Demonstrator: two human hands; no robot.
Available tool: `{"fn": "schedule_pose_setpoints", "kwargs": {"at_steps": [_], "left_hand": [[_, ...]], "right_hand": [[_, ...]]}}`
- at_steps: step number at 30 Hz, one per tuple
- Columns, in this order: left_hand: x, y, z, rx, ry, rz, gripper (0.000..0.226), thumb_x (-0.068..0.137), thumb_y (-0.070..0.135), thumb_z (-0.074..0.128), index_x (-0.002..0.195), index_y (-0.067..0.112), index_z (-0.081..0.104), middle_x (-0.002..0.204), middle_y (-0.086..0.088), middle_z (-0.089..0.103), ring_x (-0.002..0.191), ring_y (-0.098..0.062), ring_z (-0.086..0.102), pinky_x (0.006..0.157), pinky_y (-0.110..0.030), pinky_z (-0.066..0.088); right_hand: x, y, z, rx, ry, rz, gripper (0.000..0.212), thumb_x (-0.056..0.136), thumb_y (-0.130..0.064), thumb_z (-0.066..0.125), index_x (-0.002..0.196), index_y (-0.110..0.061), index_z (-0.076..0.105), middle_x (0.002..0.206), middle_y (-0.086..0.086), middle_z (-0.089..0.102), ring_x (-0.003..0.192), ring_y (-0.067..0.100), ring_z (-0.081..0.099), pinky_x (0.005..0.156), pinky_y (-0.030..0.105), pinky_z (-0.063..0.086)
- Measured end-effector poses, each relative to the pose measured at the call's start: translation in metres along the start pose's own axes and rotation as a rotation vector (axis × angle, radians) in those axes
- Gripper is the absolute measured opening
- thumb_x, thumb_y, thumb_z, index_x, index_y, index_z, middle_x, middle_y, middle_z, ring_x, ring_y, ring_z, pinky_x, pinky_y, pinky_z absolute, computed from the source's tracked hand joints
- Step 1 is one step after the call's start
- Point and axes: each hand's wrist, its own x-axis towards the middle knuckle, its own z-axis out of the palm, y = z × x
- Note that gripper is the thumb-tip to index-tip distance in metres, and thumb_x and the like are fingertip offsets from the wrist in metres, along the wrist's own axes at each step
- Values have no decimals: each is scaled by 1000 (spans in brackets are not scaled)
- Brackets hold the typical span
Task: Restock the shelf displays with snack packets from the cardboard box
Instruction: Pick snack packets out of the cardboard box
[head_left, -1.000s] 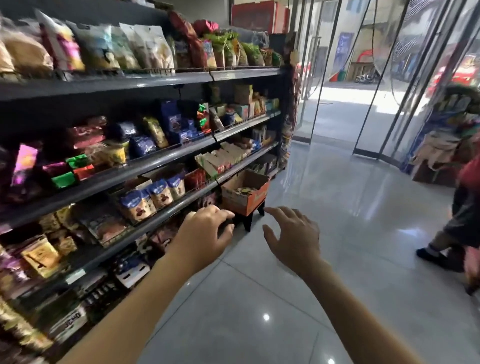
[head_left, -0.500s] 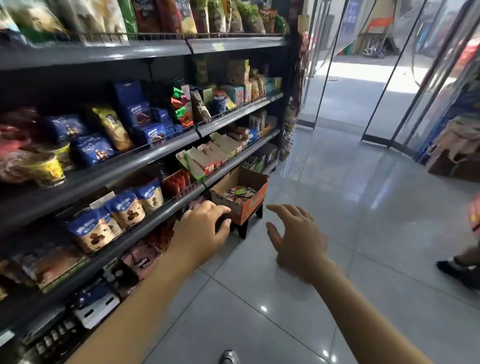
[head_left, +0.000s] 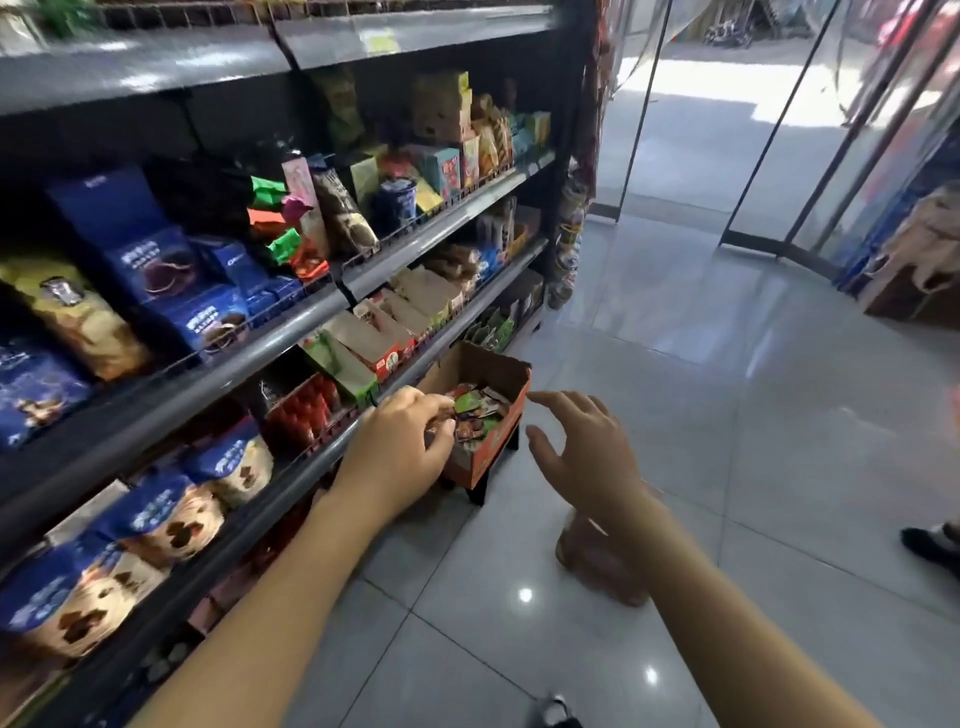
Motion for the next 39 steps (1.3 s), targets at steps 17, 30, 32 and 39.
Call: {"fn": "schedule_pose_setpoints", "kwargs": {"at_steps": [17, 30, 32, 39], "left_hand": [[256, -17, 83, -40, 40, -288, 33, 95, 34, 44, 126, 26, 56, 119, 3, 53, 108, -20, 52, 91, -35, 45], [384, -66, 116, -41, 13, -361, 33, 95, 33, 44, 125, 25, 56, 121, 2, 54, 109, -20, 52, 94, -38, 45], [406, -80, 119, -39, 7, -360, 32, 96, 33, 44, 125, 24, 56, 121, 2, 54, 106, -20, 54, 91, -36, 46], [468, -124, 126, -63, -8, -376, 32, 96, 31, 44, 124, 24, 57, 122, 2, 53, 110, -21, 51, 92, -35, 45]], "right_hand": [[292, 119, 39, 5, -180, -186, 39, 92, -32, 51, 130, -22, 54, 123, 1, 59, 117, 23, 49, 98, 38, 40], [437, 145, 92, 22, -276, -257, 38, 94, -32, 49, 131, -25, 51, 125, -3, 57, 118, 17, 47, 97, 31, 38], [460, 146, 104, 12, -284, -257, 39, 94, -33, 49, 132, -26, 51, 126, -3, 56, 118, 17, 47, 98, 32, 39], [528, 138, 134, 24, -314, -264, 38, 92, -27, 52, 130, -22, 54, 123, 2, 58, 117, 21, 49, 98, 32, 37]]}}
